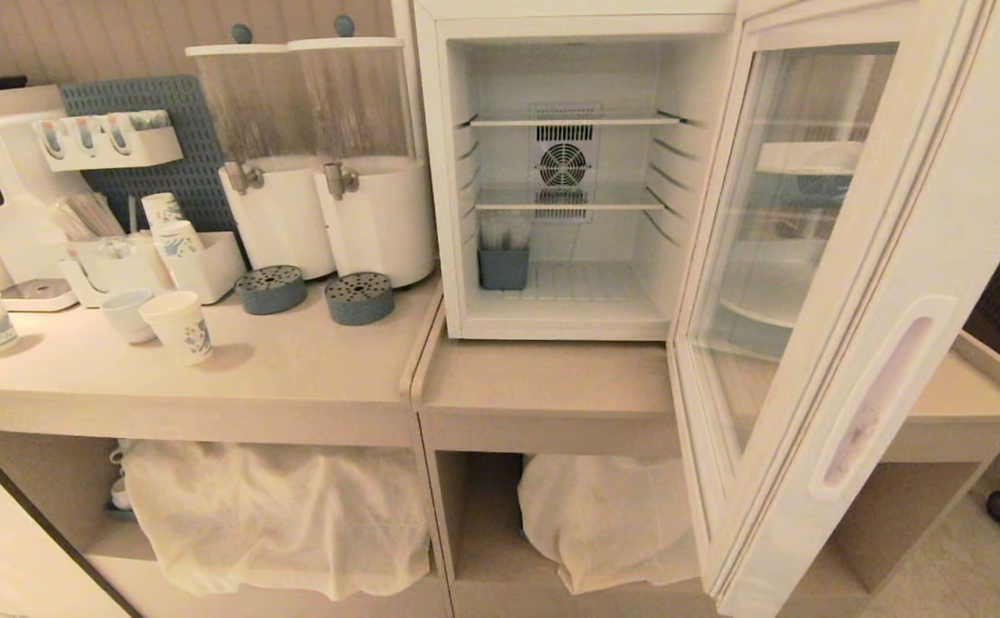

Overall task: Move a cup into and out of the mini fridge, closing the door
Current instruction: Put the paper cup in the freezer

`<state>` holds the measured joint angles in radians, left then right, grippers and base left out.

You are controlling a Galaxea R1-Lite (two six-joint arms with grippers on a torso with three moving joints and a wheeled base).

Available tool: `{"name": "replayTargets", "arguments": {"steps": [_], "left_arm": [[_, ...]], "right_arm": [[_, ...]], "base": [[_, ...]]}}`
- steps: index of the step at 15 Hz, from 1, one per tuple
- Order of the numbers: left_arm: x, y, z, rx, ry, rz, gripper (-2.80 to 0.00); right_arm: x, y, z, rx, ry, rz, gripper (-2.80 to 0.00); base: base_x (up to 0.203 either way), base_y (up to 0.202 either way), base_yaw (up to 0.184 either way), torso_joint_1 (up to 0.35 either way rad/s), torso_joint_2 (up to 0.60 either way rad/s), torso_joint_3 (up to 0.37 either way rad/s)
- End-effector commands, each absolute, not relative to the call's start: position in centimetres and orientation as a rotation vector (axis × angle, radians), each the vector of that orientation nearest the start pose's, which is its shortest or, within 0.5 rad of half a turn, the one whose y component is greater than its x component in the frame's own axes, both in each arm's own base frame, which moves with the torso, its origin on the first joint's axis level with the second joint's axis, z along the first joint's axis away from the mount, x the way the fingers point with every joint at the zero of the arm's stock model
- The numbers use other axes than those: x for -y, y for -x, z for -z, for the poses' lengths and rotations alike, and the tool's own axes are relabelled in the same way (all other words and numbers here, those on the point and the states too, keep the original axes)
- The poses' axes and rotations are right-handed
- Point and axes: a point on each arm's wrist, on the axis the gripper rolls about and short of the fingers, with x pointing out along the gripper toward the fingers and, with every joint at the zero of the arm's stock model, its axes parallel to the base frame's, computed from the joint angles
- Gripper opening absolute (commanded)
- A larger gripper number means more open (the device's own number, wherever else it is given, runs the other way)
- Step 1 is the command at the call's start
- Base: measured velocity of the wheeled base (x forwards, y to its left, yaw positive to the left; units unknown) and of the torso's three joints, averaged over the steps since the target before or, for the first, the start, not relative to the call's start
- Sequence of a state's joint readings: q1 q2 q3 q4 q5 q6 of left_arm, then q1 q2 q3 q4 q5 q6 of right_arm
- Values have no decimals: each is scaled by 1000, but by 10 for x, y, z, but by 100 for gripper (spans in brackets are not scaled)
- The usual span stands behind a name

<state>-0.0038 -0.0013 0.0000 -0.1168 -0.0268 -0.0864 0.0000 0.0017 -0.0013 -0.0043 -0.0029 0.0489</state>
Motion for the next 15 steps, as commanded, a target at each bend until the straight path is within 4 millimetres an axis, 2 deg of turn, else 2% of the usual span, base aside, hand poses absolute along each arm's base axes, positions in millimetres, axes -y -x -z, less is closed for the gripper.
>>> {"name": "replayTargets", "arguments": {"steps": [1, 4, 15], "left_arm": [[1, 21, -76, 81, 88, 34, -280], [1, 21, -76, 81, 88, 36, -280], [1, 21, -77, 84, 84, 36, -280]], "right_arm": [[0, 23, -76, 2, -49, 3, -280], [0, 23, -76, 3, -49, 3, -280], [0, 23, -76, 3, -49, 3, -280]], "base": [[0, 0, 0, 0, 0, 0], [3, 68, -4, 6, 1, 0], [0, 194, -1, 2, 2, 1]]}}
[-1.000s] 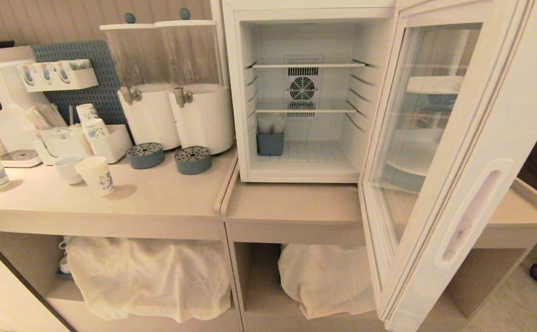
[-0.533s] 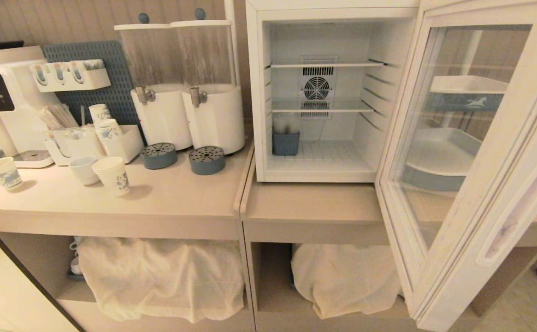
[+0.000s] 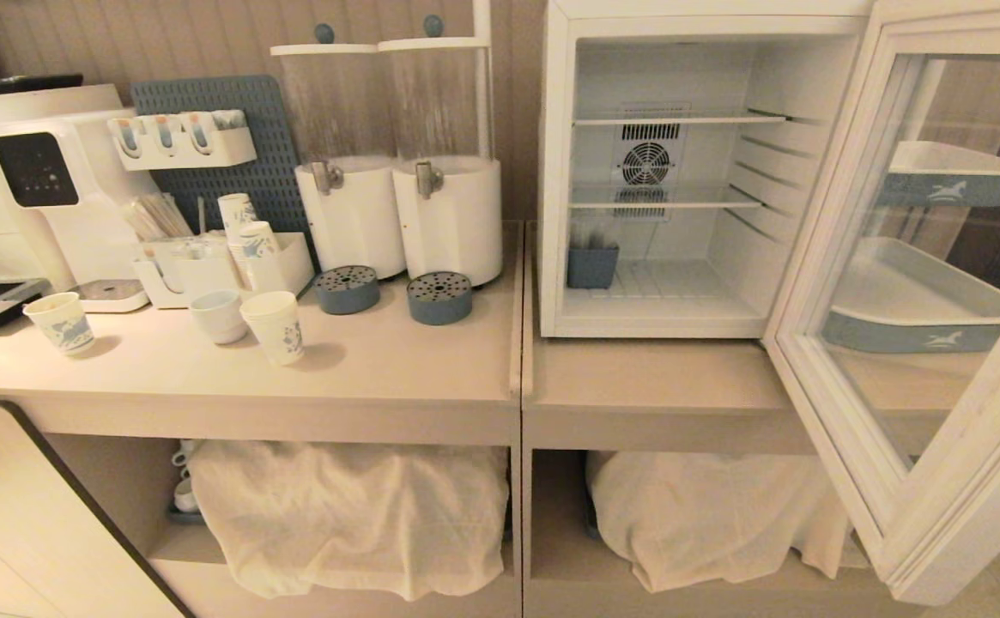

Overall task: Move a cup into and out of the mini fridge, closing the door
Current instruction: Put the paper cup in the freezer

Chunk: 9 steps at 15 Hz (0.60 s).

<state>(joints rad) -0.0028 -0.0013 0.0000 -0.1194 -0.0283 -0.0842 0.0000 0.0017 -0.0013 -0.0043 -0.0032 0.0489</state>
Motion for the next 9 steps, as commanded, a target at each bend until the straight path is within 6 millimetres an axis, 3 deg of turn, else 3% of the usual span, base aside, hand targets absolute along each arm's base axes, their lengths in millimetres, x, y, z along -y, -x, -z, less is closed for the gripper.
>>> {"name": "replayTargets", "arguments": {"steps": [1, 9], "left_arm": [[1, 21, -77, 84, 83, 36, -280], [1, 21, -77, 86, 82, 34, -280]], "right_arm": [[0, 23, -76, 3, -49, 2, -280], [0, 23, -76, 2, -49, 3, -280]], "base": [[0, 194, 3, 2, 2, 3], [0, 191, -1, 2, 5, 1]]}}
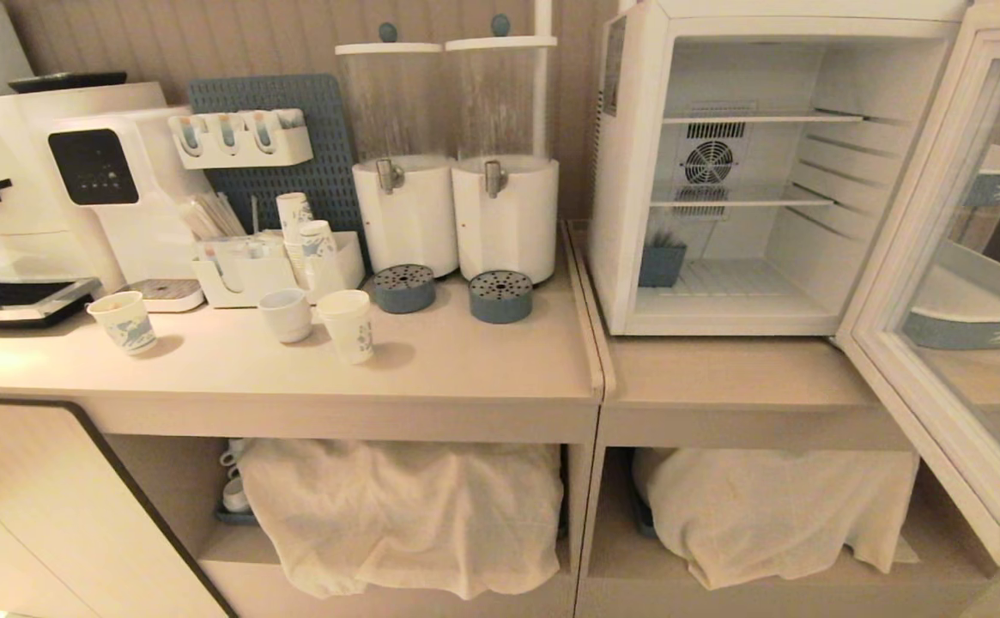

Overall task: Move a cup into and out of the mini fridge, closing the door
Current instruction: Put the paper cup in the freezer

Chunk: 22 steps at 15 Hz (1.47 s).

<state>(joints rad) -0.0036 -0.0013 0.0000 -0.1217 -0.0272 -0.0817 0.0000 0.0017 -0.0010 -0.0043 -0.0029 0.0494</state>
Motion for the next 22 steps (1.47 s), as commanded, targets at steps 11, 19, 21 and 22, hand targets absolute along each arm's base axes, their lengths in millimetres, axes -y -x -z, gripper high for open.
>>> {"name": "replayTargets", "arguments": {"steps": [11, 19, 21, 22], "left_arm": [[1, 21, -77, 88, 85, 33, -280], [1, 21, -77, 88, 94, 33, -280], [1, 21, -77, 87, 94, 33, -280], [1, 21, -77, 87, 94, 33, -280]], "right_arm": [[0, 23, -76, 3, -49, 3, -280], [0, 23, -76, 3, -49, 3, -280], [0, 23, -76, 3, -49, 3, -280], [0, 23, -76, 3, -49, 3, -280]], "base": [[0, 192, -1, 2, 1, 3], [0, 194, -1, 3, 3, 3], [0, 191, 1, 3, 2, 1], [0, 187, 1, 2, 1, 3]]}}
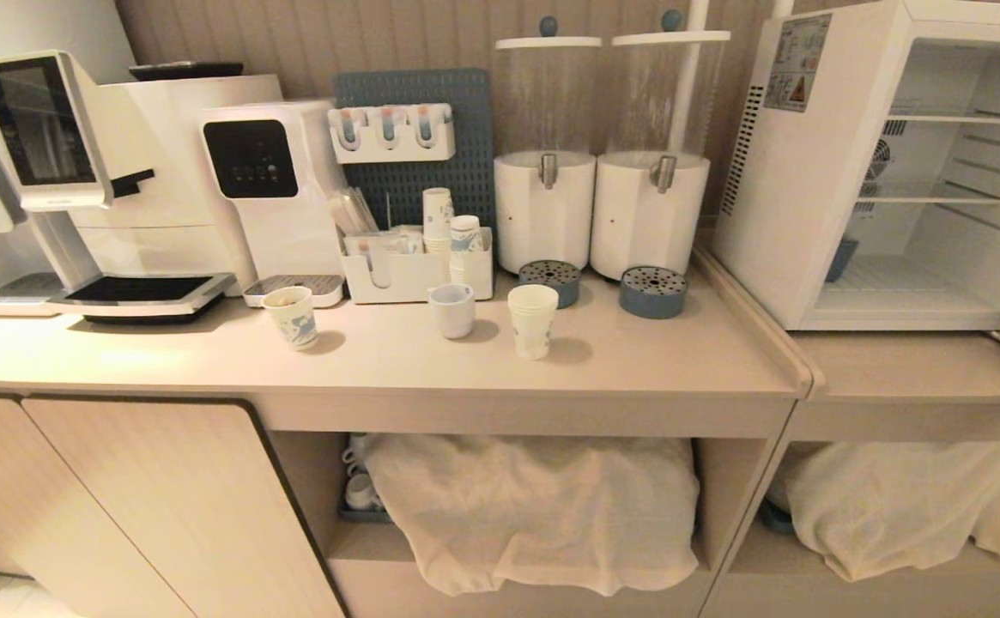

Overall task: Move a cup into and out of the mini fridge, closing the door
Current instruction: Put the paper cup in the freezer

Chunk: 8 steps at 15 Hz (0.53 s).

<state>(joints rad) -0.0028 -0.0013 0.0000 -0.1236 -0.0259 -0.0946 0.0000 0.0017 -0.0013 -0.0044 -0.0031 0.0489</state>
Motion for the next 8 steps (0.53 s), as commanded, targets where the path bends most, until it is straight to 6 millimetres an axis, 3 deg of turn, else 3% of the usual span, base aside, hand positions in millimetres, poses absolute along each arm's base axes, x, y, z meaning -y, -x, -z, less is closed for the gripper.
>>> {"name": "replayTargets", "arguments": {"steps": [1, 8], "left_arm": [[1, 21, -77, 87, 94, 33, -280], [1, 21, -77, 87, 90, 33, -280]], "right_arm": [[0, 23, -76, 3, -49, 3, -280], [0, 23, -76, 2, -49, 3, -280]], "base": [[0, 191, 1, 3, 2, 2], [0, 188, -1, 4, 4, 3]]}}
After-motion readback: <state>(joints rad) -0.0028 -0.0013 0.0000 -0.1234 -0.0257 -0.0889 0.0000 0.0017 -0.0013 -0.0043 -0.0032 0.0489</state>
